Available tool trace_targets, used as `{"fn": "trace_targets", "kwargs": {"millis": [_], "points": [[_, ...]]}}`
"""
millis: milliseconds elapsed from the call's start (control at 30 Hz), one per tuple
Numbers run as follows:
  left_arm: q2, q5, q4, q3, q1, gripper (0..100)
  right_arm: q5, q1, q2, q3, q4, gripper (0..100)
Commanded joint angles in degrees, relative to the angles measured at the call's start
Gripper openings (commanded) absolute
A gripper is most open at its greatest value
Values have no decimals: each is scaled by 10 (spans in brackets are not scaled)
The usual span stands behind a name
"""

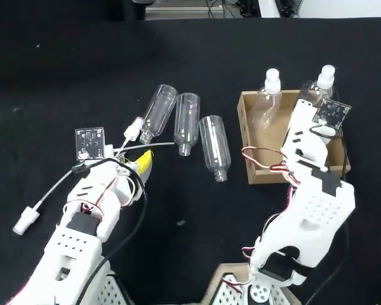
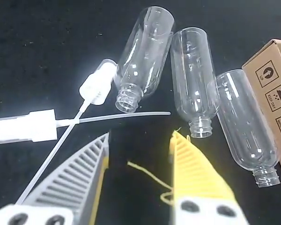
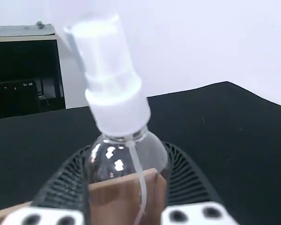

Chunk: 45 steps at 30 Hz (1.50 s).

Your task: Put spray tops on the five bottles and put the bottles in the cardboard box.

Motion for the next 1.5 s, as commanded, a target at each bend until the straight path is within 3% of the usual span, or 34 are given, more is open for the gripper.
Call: {"fn": "trace_targets", "kwargs": {"millis": [0,400,633,1133,1467], "points": [[-8,5,-16,-5,-5,195,5,-10,1,-7,-17,129],[-8,4,-16,-5,-5,195,6,-11,0,-7,-17,139],[-8,4,-16,-5,-5,195,3,-11,0,-7,-16,258],[-8,4,-16,-5,-5,195,3,-11,-79,58,-16,258],[-8,4,-15,-5,-6,195,2,-11,-200,77,140,258]]}}
